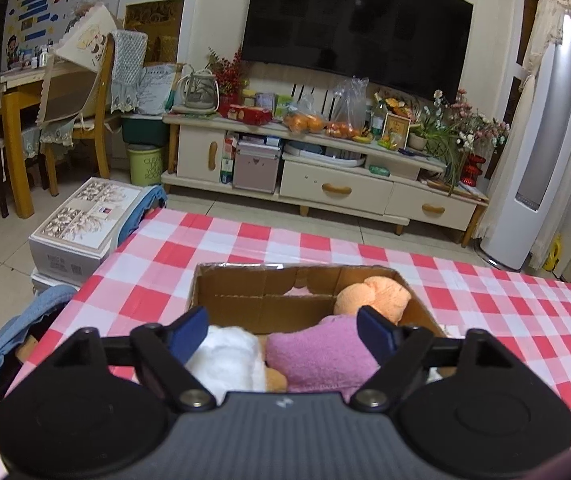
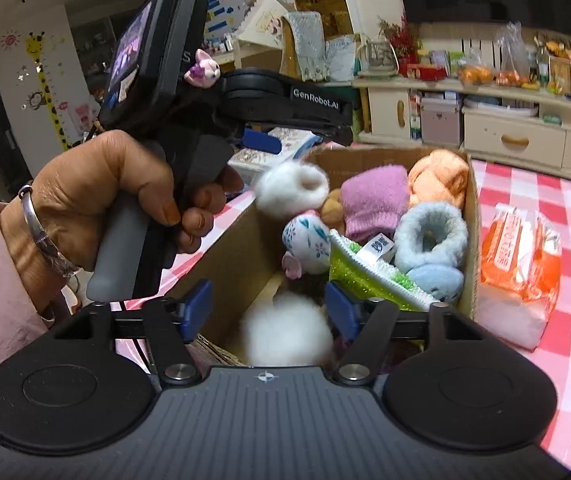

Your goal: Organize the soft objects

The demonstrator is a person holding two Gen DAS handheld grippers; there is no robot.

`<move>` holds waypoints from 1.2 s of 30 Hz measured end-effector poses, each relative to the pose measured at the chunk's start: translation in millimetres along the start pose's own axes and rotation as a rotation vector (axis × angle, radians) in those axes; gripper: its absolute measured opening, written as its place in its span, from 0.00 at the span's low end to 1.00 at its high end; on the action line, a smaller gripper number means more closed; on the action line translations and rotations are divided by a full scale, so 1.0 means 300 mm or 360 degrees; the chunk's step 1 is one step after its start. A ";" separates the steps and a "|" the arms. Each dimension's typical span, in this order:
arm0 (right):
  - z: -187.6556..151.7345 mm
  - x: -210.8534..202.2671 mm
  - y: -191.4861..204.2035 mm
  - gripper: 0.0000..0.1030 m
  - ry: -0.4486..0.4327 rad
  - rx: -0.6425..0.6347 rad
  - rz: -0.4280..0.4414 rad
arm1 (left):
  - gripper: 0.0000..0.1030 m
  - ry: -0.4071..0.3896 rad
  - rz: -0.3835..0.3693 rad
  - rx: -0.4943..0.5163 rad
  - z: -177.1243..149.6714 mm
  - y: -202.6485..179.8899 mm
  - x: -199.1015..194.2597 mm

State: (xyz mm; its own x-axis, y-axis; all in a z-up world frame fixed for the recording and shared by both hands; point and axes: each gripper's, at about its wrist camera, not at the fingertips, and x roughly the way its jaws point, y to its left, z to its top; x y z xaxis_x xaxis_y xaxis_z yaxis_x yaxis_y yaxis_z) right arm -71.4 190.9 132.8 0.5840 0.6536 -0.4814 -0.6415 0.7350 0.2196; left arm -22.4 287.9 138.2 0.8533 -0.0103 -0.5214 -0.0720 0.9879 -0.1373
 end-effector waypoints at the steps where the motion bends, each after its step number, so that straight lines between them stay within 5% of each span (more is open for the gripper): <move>1: 0.002 -0.005 -0.005 0.80 -0.0018 -0.0014 -0.0009 | 0.85 -0.0011 0.0000 -0.0002 0.001 -0.002 -0.005; 7: 0.017 -0.105 -0.029 0.96 -0.0108 0.0004 -0.0038 | 0.96 -0.0058 0.0004 -0.0036 -0.008 -0.022 -0.053; 23: 0.039 -0.350 -0.201 1.00 -0.0384 0.0218 -0.0595 | 0.99 -0.0117 0.0074 0.0066 -0.113 -0.176 -0.237; 36: -0.014 -0.396 -0.173 1.00 -0.0351 0.0284 -0.0750 | 0.99 -0.0096 0.0156 0.0103 -0.208 -0.240 -0.426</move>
State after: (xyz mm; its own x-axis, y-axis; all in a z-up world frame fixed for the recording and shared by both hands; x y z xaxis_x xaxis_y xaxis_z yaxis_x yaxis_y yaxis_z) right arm -109.7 74.2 175.0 0.8904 0.2547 -0.3772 -0.2024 0.9639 0.1732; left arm -158.4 208.5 162.2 0.8734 0.0941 -0.4778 -0.1246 0.9917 -0.0323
